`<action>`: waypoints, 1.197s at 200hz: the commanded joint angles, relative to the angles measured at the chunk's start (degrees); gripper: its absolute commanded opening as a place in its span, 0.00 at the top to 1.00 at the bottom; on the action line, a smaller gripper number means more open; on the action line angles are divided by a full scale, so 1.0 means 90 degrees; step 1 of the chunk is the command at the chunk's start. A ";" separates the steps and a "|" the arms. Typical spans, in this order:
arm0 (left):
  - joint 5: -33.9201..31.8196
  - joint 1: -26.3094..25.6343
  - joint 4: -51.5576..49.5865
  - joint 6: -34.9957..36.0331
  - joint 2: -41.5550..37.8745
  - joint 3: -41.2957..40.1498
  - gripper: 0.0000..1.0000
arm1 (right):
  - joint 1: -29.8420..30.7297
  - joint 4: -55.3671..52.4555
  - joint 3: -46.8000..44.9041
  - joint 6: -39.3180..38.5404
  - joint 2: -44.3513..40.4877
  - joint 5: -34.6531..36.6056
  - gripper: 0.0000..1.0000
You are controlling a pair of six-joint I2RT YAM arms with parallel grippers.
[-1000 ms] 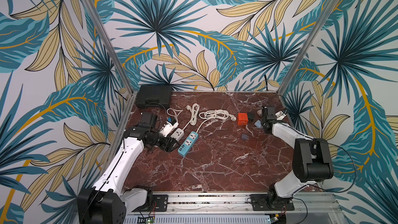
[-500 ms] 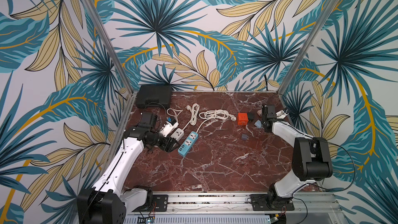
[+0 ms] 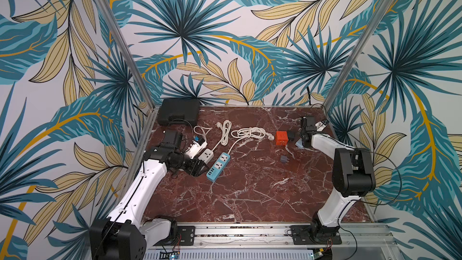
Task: Pull the plug off the socket
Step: Place the plug at the center of the board.
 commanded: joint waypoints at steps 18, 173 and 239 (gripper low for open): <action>-0.0008 0.0014 0.0106 -0.0024 -0.0038 -0.0194 0.27 | -0.0189 0.0224 -0.0133 -0.0354 -0.0262 0.0272 0.97; 0.0078 0.0014 0.0096 0.0015 -0.0125 -0.0212 0.27 | -0.0711 -0.0548 -0.0015 -0.0118 -0.0039 -0.0211 0.56; 0.0122 0.0014 0.0086 0.0034 -0.0106 -0.0206 0.27 | -0.0703 -0.1050 0.0110 0.0012 -0.0016 0.0005 0.41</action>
